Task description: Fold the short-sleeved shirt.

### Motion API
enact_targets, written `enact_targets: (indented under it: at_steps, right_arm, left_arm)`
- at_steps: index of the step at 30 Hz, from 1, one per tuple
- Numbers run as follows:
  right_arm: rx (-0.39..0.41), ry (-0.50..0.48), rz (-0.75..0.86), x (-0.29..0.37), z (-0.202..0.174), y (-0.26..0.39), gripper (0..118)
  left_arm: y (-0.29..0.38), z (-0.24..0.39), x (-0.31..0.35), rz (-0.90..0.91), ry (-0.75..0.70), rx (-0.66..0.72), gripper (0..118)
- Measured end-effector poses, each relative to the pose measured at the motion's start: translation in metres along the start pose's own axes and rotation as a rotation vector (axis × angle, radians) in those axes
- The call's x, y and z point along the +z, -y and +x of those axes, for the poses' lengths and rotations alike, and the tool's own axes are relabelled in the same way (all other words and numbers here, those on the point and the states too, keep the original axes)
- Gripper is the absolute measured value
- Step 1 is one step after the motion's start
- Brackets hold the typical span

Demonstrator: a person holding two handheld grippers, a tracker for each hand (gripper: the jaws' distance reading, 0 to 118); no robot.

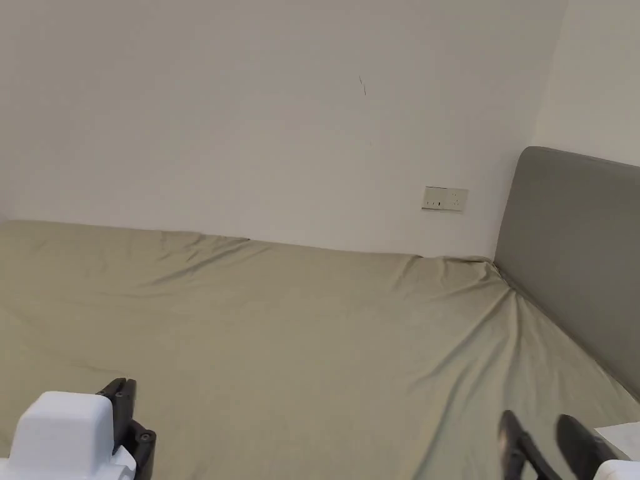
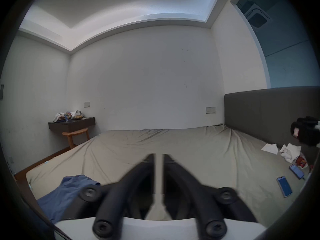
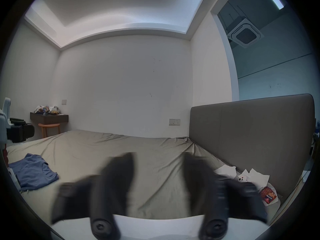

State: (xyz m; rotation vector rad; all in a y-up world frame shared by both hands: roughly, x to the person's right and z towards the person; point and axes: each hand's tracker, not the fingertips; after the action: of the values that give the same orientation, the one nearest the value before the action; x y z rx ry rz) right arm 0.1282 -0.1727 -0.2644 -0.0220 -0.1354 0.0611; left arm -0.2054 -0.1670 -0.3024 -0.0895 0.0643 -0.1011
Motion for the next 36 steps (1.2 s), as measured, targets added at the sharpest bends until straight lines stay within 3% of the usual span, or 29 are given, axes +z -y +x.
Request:
enact_targets:
  at_steps: [1, 10, 15, 18, 24, 30, 33, 36]
  right_arm:
    - [-0.006, 0.025, 0.009, 0.000, 0.000, 0.000, 2]
    - [0.011, 0.017, -0.009, -0.002, 0.000, 0.003, 1]
    - [-0.017, -0.083, -0.005, -0.011, -0.022, 0.001, 1]
    - [-0.028, -0.191, 0.007, -0.021, -0.053, -0.001, 1]
    - [-0.037, -0.520, 0.012, -0.031, -0.152, -0.004, 1]
    - [-0.022, -0.823, 0.016, -0.010, -0.243, -0.005, 1]
    - [-0.021, -0.926, 0.008, -0.001, -0.271, -0.005, 1]
    - [-0.021, -0.952, -0.002, -0.001, -0.285, -0.002, 1]
  left_arm:
    - [0.001, 0.001, 0.000, 0.002, -0.007, -0.007, 0]
    - [0.003, -0.004, -0.002, -0.036, 0.031, 0.048, 0]
    - [0.001, -0.016, 0.014, -0.024, -0.039, 0.042, 0]
    - [0.004, -0.042, 0.037, -0.033, -0.140, 0.039, 0]
    - [0.019, -0.116, 0.103, -0.094, -0.487, 0.033, 0]
    - [0.039, -0.176, 0.168, -0.160, -0.762, 0.130, 0]
    - [0.046, -0.191, 0.183, -0.190, -0.822, 0.148, 0]
    - [0.053, -0.200, 0.182, -0.204, -0.821, 0.146, 0]
